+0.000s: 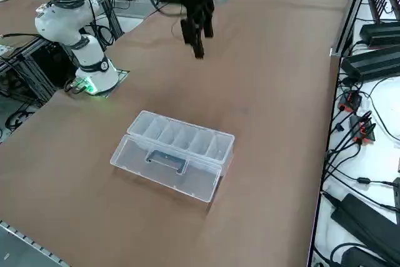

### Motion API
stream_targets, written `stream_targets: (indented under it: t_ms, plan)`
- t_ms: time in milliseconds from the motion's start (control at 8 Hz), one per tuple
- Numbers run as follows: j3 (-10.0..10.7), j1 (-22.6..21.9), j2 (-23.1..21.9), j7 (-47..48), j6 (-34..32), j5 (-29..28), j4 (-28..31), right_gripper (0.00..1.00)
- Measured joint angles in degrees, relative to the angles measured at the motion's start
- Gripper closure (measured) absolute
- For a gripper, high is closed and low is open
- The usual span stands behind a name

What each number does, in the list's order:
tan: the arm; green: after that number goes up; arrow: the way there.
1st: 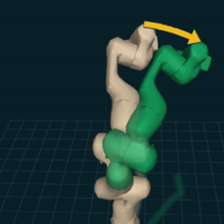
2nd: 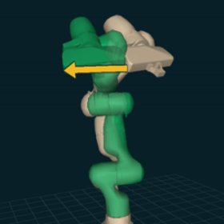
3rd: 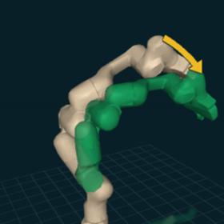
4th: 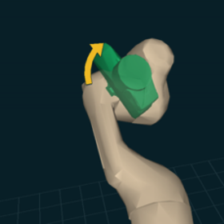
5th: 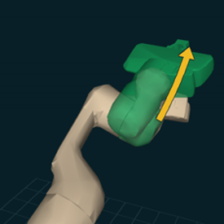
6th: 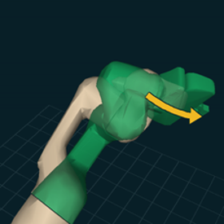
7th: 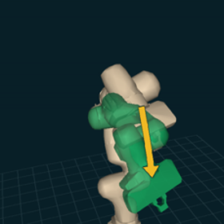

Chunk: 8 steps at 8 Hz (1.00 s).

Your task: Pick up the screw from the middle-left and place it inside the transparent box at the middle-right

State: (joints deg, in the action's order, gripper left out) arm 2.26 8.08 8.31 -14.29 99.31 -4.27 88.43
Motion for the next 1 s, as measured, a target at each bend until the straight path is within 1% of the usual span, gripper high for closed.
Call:
stream_targets:
  t_ms: [250, 500, 625, 750, 875, 1000]
  plan:
    - [0.0, -2.9, -3.8, 5.3, -4.3, 0.1, 0.1, 0.0]
    - [-0.2, -5.3, -6.4, 9.2, -6.2, 1.9, 1.2, 0.0]
    - [-0.7, -6.5, -7.7, 11.1, -6.4, 3.3, 2.7, 0.0]
    - [-1.7, -7.1, -9.3, 12.3, -6.4, 4.6, 4.6, 0.0]
    - [-2.3, -7.3, -11.0, 12.8, -6.5, 5.4, 6.5, 0.0]
    - [-2.3, -7.4, -12.2, 12.9, -6.8, 5.5, 7.8, 0.0]
